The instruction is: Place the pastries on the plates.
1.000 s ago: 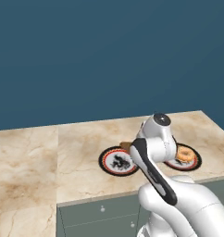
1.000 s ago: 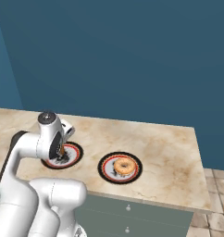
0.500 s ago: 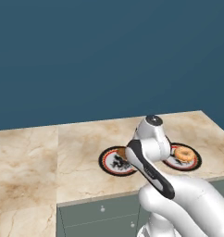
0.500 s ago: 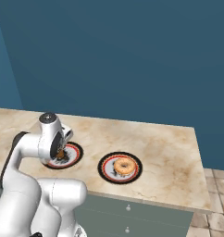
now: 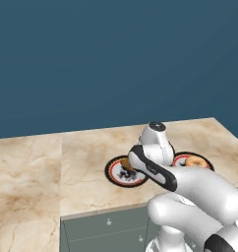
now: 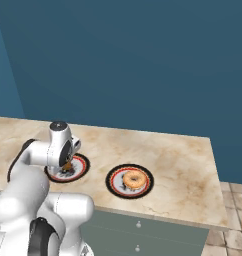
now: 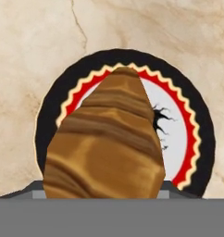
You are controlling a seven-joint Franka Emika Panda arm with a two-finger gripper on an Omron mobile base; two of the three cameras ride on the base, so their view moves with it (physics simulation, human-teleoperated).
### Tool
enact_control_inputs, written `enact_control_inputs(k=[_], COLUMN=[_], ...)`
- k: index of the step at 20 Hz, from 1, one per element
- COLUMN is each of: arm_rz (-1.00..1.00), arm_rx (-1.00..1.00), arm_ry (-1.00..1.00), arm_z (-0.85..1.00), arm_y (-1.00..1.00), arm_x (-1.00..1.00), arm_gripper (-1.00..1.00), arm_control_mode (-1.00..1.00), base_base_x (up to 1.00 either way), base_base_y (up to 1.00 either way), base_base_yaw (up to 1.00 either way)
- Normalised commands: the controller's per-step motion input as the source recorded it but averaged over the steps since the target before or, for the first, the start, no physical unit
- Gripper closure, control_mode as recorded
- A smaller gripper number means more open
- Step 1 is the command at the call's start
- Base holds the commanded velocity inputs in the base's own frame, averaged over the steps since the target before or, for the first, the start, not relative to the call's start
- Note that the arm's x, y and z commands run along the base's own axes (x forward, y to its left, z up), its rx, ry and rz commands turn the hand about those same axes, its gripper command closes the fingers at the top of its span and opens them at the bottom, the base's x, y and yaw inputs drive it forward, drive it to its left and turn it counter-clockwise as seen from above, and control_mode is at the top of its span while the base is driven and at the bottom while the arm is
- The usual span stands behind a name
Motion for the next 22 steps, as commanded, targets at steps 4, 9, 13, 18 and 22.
enact_control_inputs(k=[4, 9, 13, 18, 22], arm_rz=[0.02, 0.01, 0.01, 0.01, 0.02], arm_rx=[-0.02, -0.02, -0.01, 0.0, 0.0], arm_ry=[0.0, 0.0, 0.0, 0.0, 0.0], arm_z=[-0.3, -0.31, -0.28, -0.22, -0.2], arm_y=[0.06, 0.12, 0.07, 0.0, 0.0], arm_x=[0.02, 0.06, 0.09, 0.12, 0.1], arm_gripper=[1.0, 1.0, 1.0, 1.0, 1.0], arm_control_mode=[-1.0, -1.0, -1.0, -1.0, -1.0], base_base_x=[0.0, 0.0, 0.0, 0.0, 0.0], base_base_y=[0.0, 0.0, 0.0, 0.0, 0.0], base_base_yaw=[0.0, 0.0, 0.0, 0.0, 0.0])
